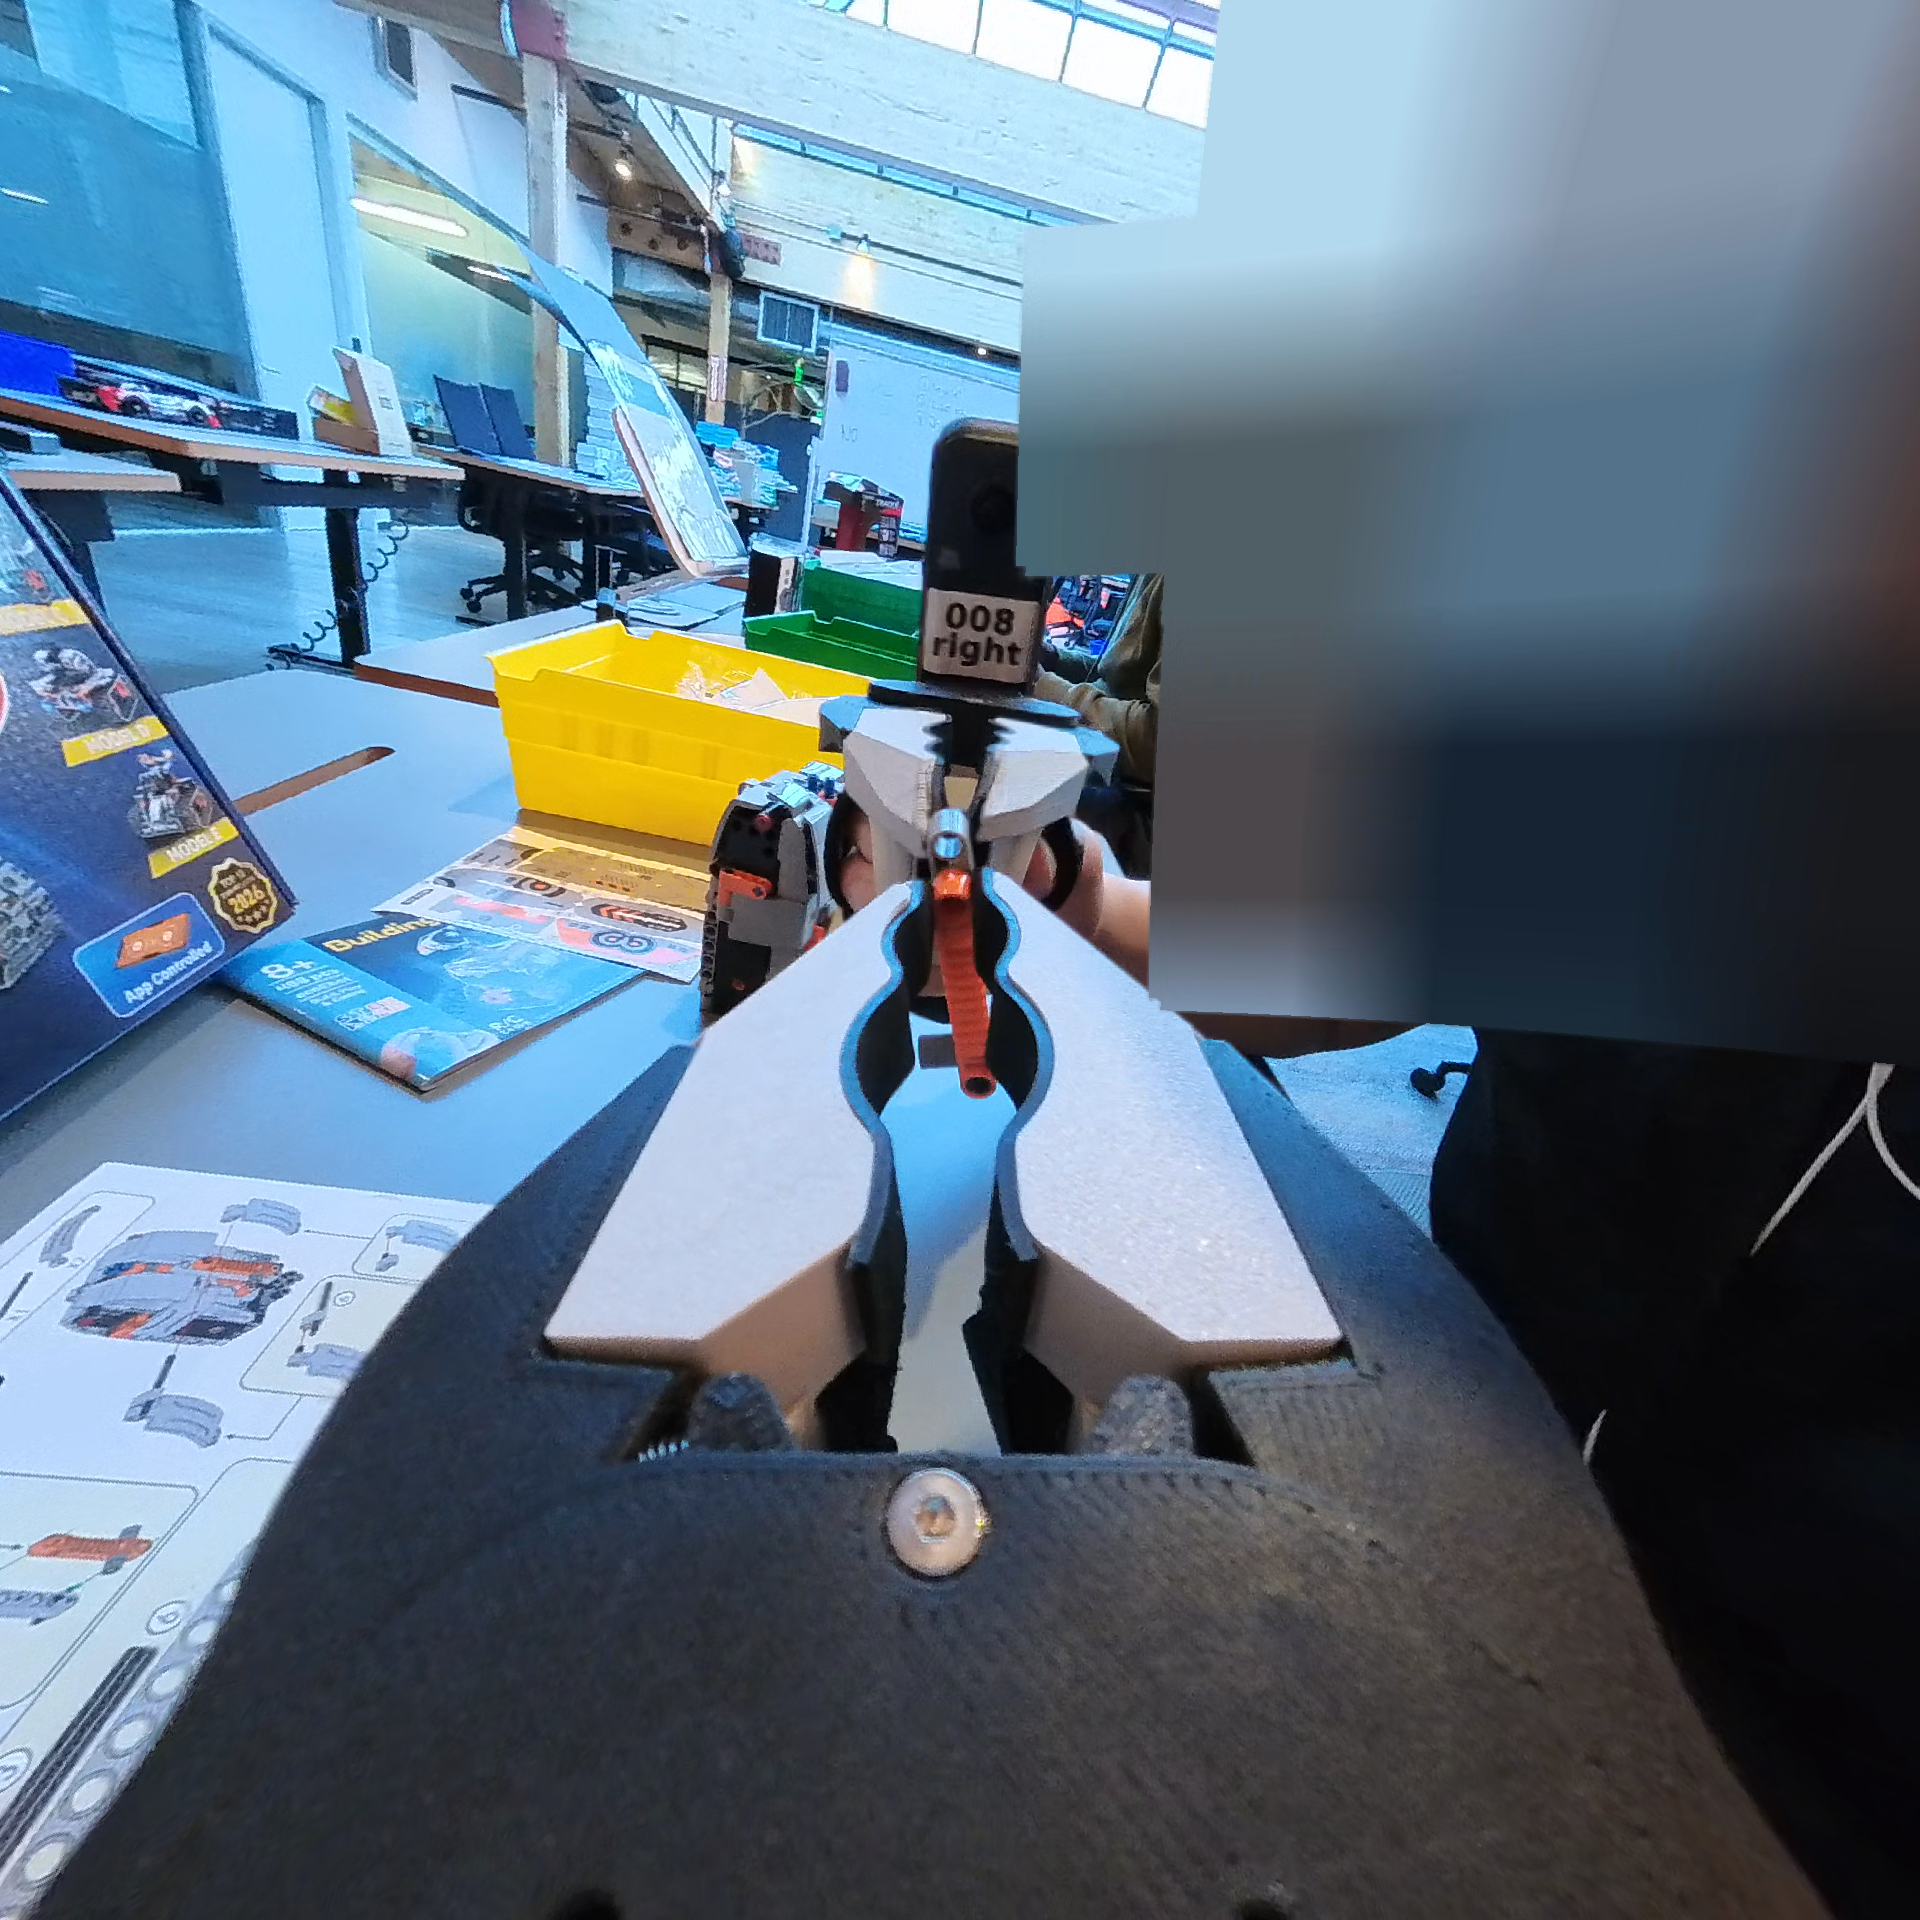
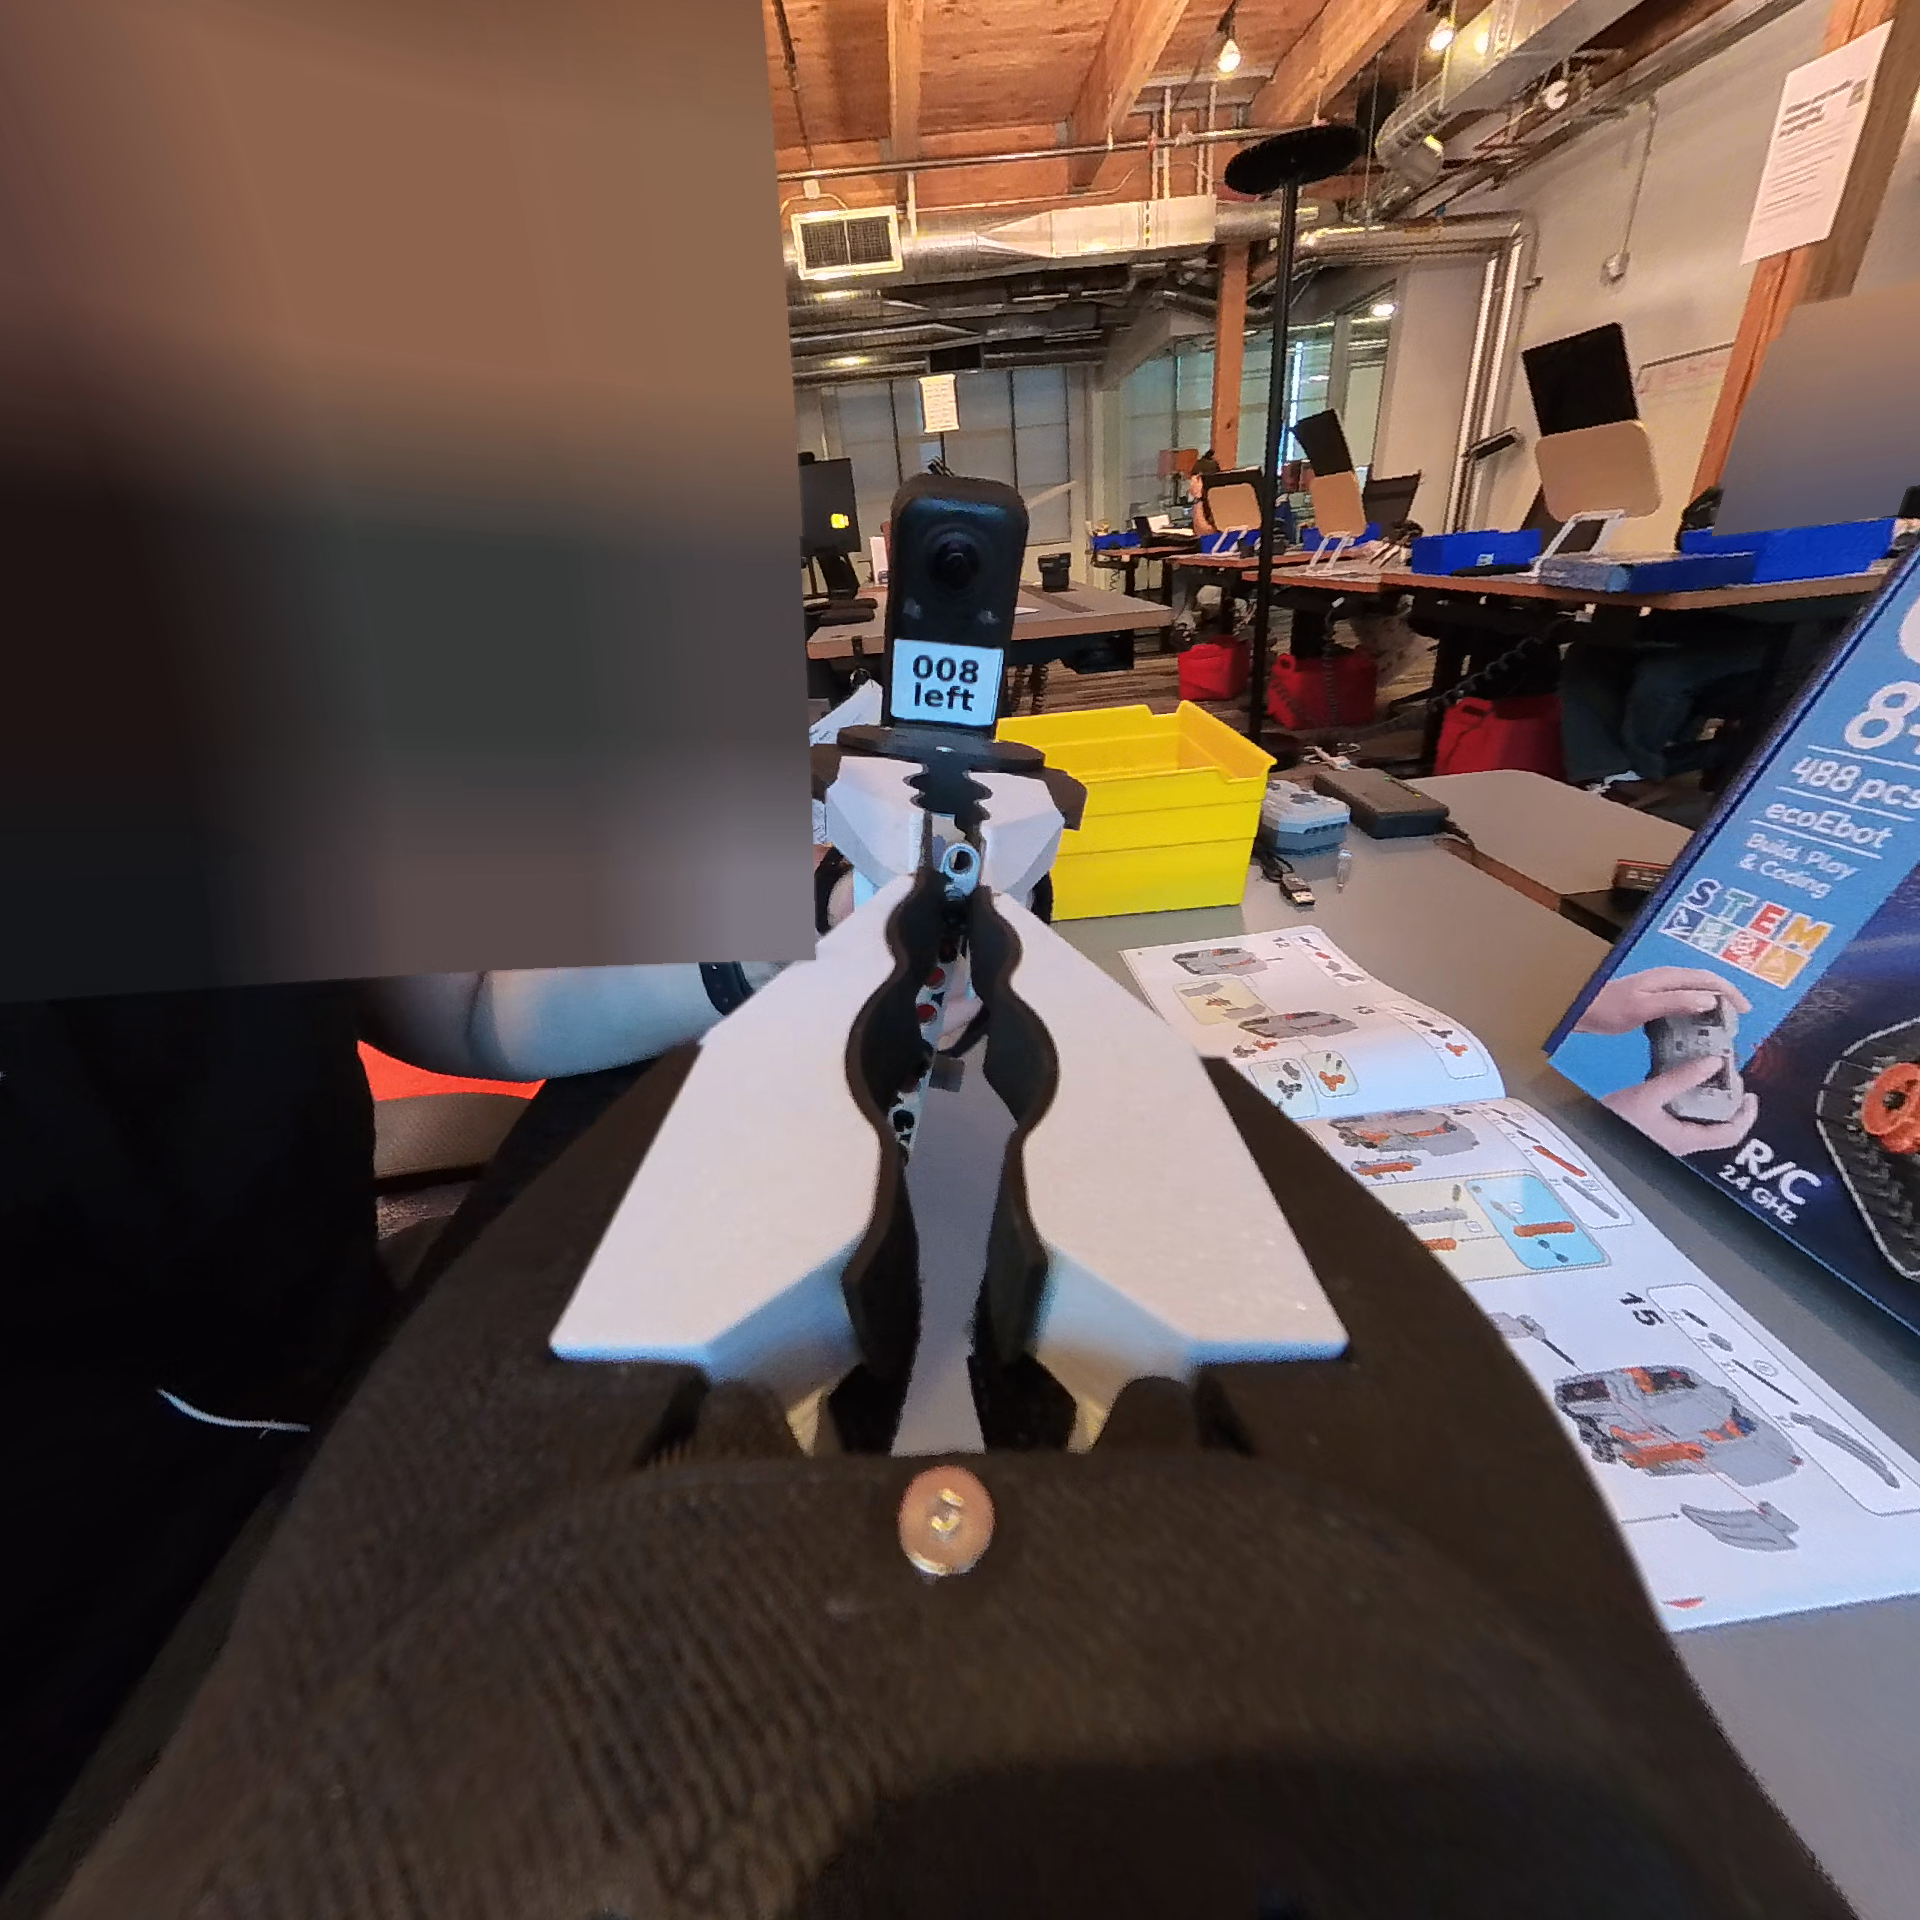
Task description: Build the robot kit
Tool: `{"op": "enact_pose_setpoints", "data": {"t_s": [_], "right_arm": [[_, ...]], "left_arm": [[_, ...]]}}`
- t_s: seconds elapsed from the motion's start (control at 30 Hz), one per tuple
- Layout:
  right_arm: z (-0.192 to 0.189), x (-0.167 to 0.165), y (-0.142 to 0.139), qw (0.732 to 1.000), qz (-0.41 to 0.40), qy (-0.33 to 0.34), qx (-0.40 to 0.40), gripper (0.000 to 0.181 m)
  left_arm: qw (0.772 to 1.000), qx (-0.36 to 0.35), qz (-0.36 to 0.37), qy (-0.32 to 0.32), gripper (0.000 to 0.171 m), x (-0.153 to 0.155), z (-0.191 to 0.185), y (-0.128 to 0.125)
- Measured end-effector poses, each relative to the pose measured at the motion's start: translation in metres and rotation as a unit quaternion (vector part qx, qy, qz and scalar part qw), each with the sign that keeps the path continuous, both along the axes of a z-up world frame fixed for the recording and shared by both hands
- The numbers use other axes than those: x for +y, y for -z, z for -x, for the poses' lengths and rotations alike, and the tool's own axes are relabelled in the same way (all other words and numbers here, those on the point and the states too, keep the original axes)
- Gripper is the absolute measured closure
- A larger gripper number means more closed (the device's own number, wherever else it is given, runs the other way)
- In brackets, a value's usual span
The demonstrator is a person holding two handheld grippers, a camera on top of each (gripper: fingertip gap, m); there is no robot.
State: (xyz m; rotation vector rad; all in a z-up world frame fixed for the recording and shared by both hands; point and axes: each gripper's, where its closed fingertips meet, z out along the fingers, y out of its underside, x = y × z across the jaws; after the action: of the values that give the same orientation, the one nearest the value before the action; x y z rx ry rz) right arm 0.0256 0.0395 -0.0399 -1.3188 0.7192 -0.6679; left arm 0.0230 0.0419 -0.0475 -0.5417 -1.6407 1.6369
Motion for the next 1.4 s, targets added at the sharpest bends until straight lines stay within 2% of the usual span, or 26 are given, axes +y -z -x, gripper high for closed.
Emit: {"op": "enact_pose_setpoints", "data": {"t_s": [0.17, 0.33, 0.9, 1.03, 1.13, 1.2, 1.33, 1.4], "right_arm": [[-0.001, 0.0, 0.003, 1.0, 0.02, 0.013, -0.004, 0.175], [0.004, 0.007, 0.0, 0.999, -0.026, -0.046, 0.004, 0.176], [0.001, 0.007, 0.014, 0.998, 0.051, -0.012, 0.035, 0.174], [0.001, 0.005, 0.015, 0.997, 0.06, -0.005, 0.038, 0.174], [-0.003, 0.001, 0.004, 1.0, -0.005, -0.005, 0.024, 0.175], [-0.007, -0.004, 0.002, 1.0, -0.02, 0.017, 0.014, 0.175], [-0.011, -0.009, -0.002, 0.995, -0.093, 0.016, 0.016, 0.176], [-0.013, -0.013, -0.002, 0.994, -0.109, 0.024, 0.018, 0.175]], "left_arm": [[1.0, 0.0, -0.005, 0.0, 0.166, 0.0, -0.001, 0.001], [0.999, 0.015, -0.01, 0.039, 0.166, 0.007, 0.004, -0.001], [0.998, -0.039, -0.043, 0.023, 0.166, 0.005, 0.003, 0.013], [0.998, -0.025, -0.041, 0.028, 0.166, 0.004, 0.004, 0.012], [1.0, 0.019, -0.004, 0.004, 0.166, 0.0, -0.003, -0.001], [0.999, 0.04, 0.003, -0.011, 0.166, -0.005, -0.007, -0.003], [0.998, 0.062, -0.02, -0.012, 0.158, -0.011, -0.009, 0.002], [0.997, 0.073, -0.025, -0.015, 0.166, -0.013, -0.011, 0.002]]}}
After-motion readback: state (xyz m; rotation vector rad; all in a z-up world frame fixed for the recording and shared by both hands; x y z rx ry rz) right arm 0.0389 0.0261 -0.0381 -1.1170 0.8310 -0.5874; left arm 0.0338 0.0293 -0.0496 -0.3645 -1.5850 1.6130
